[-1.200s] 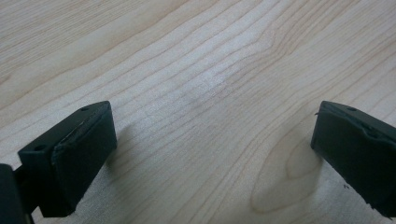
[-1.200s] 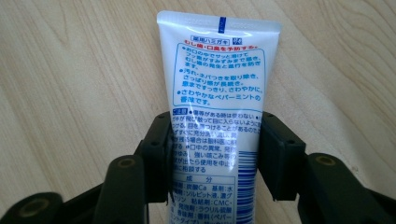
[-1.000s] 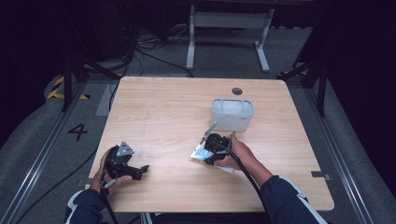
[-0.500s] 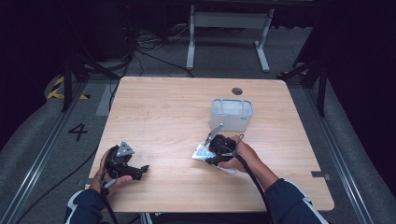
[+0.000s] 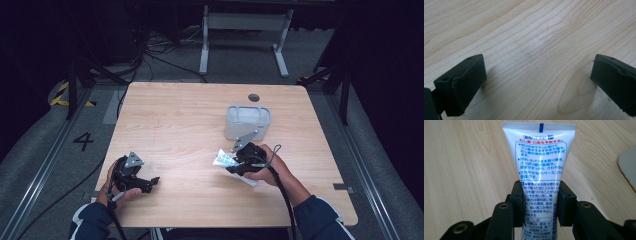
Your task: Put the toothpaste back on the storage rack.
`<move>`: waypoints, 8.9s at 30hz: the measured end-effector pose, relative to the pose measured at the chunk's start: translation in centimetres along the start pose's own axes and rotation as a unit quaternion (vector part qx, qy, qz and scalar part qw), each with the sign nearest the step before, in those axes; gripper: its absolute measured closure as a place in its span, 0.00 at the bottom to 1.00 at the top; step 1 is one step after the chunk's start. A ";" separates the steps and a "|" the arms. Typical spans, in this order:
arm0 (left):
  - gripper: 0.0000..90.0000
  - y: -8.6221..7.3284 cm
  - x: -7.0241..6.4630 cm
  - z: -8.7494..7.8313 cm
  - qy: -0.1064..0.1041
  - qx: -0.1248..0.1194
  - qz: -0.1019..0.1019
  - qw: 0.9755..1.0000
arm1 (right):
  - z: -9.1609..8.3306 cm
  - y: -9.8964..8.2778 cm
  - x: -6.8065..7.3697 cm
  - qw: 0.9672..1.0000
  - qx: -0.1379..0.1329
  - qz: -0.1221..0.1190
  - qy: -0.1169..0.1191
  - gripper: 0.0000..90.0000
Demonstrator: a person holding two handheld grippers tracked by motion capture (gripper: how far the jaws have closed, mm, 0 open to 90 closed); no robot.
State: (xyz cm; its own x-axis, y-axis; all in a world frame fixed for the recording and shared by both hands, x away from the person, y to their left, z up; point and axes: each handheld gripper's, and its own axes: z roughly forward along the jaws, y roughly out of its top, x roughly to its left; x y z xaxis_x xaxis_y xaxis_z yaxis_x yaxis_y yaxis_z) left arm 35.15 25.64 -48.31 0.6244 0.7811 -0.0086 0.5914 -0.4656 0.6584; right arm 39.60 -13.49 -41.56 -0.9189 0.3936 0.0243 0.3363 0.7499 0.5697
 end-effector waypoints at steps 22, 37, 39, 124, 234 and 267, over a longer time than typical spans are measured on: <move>0.01 0.0 0.2 0.0 0.004 -0.002 0.013 1.000 | -4.0 -1.2 -0.1 0.997 -0.081 0.004 -0.011 0.72; 0.01 0.0 0.1 0.0 0.005 -0.004 0.012 1.000 | -6.7 -1.9 -1.0 0.990 -0.131 0.011 -0.040 0.73; 0.01 0.0 0.1 0.0 0.005 -0.003 0.012 1.000 | -7.1 -2.1 -1.3 0.989 -0.138 0.014 -0.045 0.72; 0.01 0.0 0.1 0.0 0.005 -0.004 0.012 1.000 | -11.7 5.3 -9.1 0.955 -0.246 0.048 -0.160 0.73; 0.01 0.0 0.1 -0.1 0.003 0.000 0.010 1.000 | -4.7 1.7 -12.5 0.973 -0.134 0.070 -0.172 0.69; 0.01 0.0 0.1 0.0 0.004 -0.003 0.009 1.000 | -5.3 1.1 -12.1 0.971 -0.140 0.078 -0.175 0.60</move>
State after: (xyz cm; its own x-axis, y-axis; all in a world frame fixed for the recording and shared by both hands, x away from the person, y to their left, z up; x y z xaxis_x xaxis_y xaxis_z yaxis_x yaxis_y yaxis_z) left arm 35.17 25.72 -48.31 0.6303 0.7763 0.0090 0.5772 -0.4763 0.6633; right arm 49.98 -20.25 -36.93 -0.7184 0.6844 -0.1241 0.3516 0.5113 0.7842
